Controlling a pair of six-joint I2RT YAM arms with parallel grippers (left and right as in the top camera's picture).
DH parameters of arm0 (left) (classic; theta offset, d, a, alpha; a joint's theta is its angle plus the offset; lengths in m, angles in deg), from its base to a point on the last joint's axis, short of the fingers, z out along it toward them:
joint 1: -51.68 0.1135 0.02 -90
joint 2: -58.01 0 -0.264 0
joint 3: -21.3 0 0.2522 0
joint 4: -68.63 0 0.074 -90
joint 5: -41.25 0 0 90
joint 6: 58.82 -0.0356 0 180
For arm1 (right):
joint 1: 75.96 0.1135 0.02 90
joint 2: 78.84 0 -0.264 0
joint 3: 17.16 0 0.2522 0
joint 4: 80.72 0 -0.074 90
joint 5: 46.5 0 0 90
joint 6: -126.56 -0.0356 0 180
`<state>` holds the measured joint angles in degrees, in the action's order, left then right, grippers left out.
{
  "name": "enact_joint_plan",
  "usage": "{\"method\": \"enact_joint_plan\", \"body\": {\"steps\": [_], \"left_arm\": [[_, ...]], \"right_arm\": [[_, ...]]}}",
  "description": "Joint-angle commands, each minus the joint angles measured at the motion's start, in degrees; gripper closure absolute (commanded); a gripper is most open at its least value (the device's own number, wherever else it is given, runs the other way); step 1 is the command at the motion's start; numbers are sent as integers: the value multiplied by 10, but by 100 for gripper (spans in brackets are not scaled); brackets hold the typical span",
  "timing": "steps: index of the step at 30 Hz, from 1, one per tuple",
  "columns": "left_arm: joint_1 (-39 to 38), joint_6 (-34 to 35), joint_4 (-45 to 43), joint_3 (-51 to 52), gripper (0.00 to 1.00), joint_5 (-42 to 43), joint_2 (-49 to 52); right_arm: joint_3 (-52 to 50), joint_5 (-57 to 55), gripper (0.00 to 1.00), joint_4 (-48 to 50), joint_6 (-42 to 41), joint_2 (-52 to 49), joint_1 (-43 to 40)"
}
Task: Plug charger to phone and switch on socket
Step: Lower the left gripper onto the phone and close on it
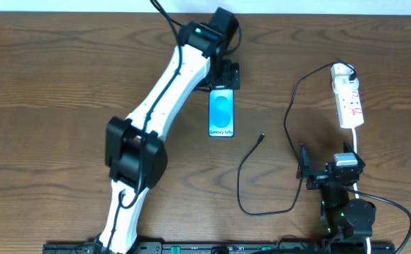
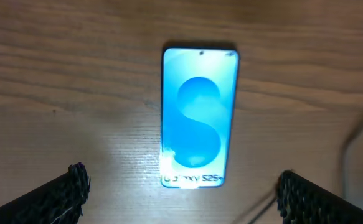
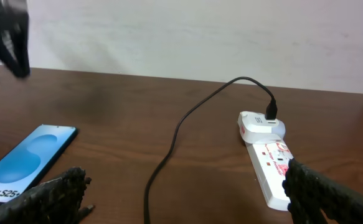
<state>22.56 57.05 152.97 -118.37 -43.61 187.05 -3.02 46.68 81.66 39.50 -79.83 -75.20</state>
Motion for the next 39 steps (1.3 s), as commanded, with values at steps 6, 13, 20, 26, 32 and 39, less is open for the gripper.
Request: {"method": "enact_joint_plan", "body": {"steps": [6,13,20,26,32,39], "left_arm": [[-9,25,0,9,2,-11,66],[-27,23,-11,11,2,-12,89],[-34,24,-33,30,2,-14,91],[-41,25,-46,51,2,-14,92],[-52,30,-69,72,2,-14,93],[-57,34,-102,99,2,-37,93]], "right_arm": [[-1,0,1,-2,-7,2,-3],[-1,0,1,-2,-7,2,-3],[-1,0,1,-2,-7,2,-3],[-1,0,1,-2,-7,2,-3],[-1,0,1,-2,-7,2,-3],[-1,0,1,-2,-7,2,-3]]}}
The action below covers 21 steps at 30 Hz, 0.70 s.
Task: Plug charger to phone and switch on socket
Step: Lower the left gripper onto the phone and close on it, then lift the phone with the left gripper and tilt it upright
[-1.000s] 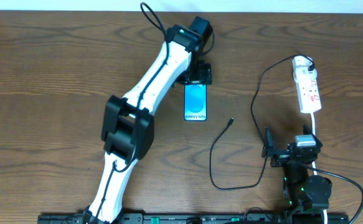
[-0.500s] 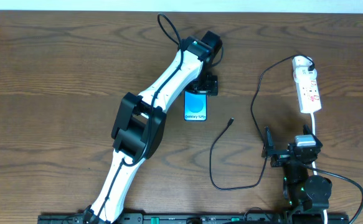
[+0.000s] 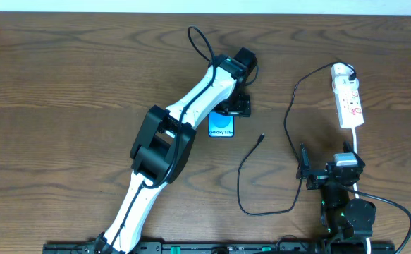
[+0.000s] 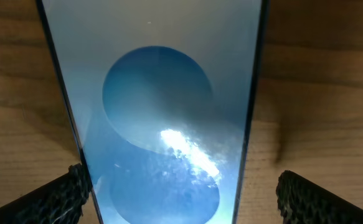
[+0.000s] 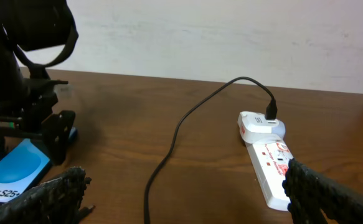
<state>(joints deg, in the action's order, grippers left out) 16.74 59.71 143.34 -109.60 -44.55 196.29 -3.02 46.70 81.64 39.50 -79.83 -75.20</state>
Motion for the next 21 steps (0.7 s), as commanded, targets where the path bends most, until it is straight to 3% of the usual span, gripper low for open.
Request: {"method": "enact_joint_plan", "body": {"steps": [1,21], "left_arm": [[1,12,-7,15,2,-35,1],[1,33,-56,82,2,-47,1]], "right_arm": [[-1,0,1,-2,-7,2,-3],[-1,0,1,-2,-7,2,-3]]}}
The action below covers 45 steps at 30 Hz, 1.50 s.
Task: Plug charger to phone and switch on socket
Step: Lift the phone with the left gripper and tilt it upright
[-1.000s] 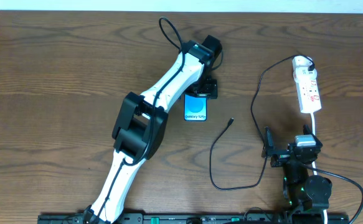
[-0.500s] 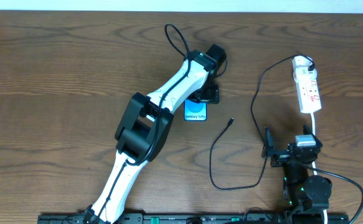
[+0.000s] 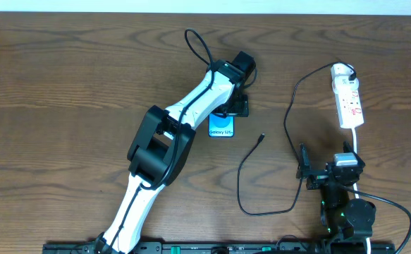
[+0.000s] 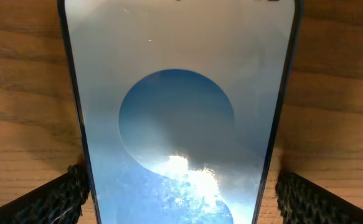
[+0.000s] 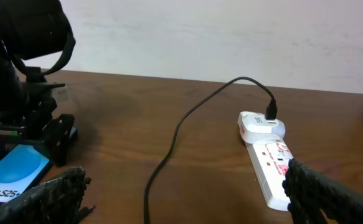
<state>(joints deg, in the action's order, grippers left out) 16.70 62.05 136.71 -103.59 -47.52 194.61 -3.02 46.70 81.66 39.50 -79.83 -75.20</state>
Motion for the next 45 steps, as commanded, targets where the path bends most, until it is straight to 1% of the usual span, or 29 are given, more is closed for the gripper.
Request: {"method": "enact_joint_plan", "body": {"steps": [1,7,9,10,11,19,21,24,36,45], "left_arm": [[1,10,13,22,2,-17,18],[1,10,19,22,2,-17,18],[1,10,19,22,0,-17,18],[1,10,19,22,6,-17,18],[1,10,19,22,8,-17,18],[1,10,19,22,12,-17,18],[1,10,19,22,17,-17,18],[1,10,19,22,21,-17,18],[3,9,20,17,21,-17,11],[3,10,37,17,22,-17,-39]], "right_arm": [[-1,0,1,-2,-7,2,-3],[-1,0,1,-2,-7,2,-3],[-1,0,1,-2,-7,2,-3],[-1,0,1,-2,-7,2,-3],[-1,0,1,-2,-7,2,-3],[-1,0,1,-2,-7,2,-3],[-1,0,1,-2,-7,2,-3],[-1,0,1,-2,-7,2,-3],[-1,0,1,-2,-7,2,-3],[-1,0,1,-2,-7,2,-3]]}}
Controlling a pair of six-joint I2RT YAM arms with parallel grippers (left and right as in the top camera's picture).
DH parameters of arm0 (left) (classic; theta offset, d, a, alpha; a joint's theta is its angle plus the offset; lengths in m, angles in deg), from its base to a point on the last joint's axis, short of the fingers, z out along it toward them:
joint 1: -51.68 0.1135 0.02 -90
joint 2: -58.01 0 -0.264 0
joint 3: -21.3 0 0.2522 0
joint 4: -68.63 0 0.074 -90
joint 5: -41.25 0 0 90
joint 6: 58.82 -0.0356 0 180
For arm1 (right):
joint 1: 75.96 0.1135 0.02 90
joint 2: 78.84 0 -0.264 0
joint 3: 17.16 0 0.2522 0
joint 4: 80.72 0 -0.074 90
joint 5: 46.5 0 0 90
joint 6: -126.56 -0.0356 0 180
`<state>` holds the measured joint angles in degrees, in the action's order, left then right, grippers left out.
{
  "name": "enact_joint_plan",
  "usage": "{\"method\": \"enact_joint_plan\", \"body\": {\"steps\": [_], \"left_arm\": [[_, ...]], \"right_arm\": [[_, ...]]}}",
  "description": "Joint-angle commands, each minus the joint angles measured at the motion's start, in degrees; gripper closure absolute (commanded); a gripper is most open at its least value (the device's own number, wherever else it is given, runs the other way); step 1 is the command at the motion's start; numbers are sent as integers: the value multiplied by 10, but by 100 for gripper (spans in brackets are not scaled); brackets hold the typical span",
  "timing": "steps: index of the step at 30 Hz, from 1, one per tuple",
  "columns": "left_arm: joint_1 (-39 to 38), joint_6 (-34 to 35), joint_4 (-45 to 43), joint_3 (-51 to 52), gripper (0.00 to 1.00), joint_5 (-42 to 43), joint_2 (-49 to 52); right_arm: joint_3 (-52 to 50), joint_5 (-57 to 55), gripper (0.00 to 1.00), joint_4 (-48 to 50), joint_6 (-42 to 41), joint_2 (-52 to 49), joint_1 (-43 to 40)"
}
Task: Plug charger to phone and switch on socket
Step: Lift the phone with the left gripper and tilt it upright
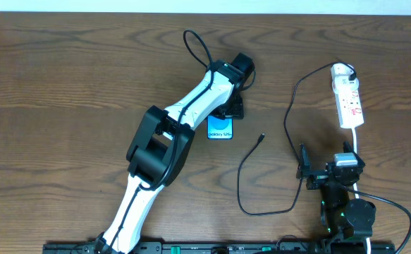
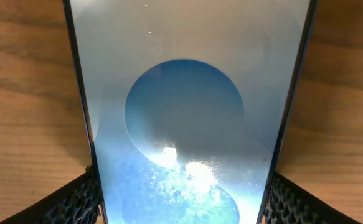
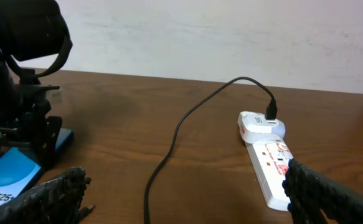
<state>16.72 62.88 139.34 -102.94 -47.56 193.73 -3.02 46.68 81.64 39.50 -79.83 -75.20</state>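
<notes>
The phone, its screen lit blue, lies on the wooden table. It fills the left wrist view. My left gripper is shut on the phone's long sides, one finger against each edge. In the overhead view the left gripper covers the phone's far half. The black charger cable runs from the white power strip in a loop. Its free plug lies right of the phone. My right gripper stands open and empty at the near right, apart from the cable.
The power strip lies at the right, with the charger adapter plugged in at its far end. A pale wall rises behind the table's far edge. The left arm stretches diagonally across the middle of the table.
My left gripper's fingers stood apart from the phone's edges and now press against both sides. The phone has shifted slightly left. The right arm has not moved.
My left gripper hung open beyond the phone's far end. Then it was low over the phone, fingers open on either side, and stayed so. Now it is shut on the phone's edges. The cable, the power strip and the right arm have stayed put.
</notes>
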Motion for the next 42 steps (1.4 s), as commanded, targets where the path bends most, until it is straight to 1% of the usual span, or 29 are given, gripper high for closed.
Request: {"method": "enact_joint_plan", "body": {"steps": [1,4,11,14,15,18,19,21,26,29,31,33,36,39,42], "left_arm": [[3,1,15,10,22,-14,-42],[4,1,23,10,25,26,-71],[31,1,40,10,25,198,-134],[55,-3,41,10,25,302,-155],[61,-4,41,10,25,325,-159],[90,-4,41,10,26,451,-169],[96,-4,41,10,27,481,-169],[116,-4,41,11,27,583,-169],[150,-3,41,11,27,727,-169],[169,15,41,11,27,770,-169],[180,38,41,11,27,771,-169],[190,70,41,11,27,770,-169],[208,147,40,11,28,770,-169],[217,190,40,11,28,771,-169],[226,201,40,11,29,795,-169]], "right_arm": [[-1,0,1,-2,-7,2,-3],[-1,0,1,-2,-7,2,-3],[-1,0,1,-2,-7,2,-3],[-1,0,1,-2,-7,2,-3],[-1,0,1,-2,-7,2,-3],[-1,0,1,-2,-7,2,-3],[-1,0,1,-2,-7,2,-3],[-1,0,1,-2,-7,2,-3],[-1,0,1,-2,-7,2,-3],[-1,0,1,-2,-7,2,-3],[-1,0,1,-2,-7,2,-3],[-1,0,1,-2,-7,2,-3],[-1,0,1,-2,-7,2,-3],[-1,0,1,-2,-7,2,-3],[-1,0,1,-2,-7,2,-3]]}}
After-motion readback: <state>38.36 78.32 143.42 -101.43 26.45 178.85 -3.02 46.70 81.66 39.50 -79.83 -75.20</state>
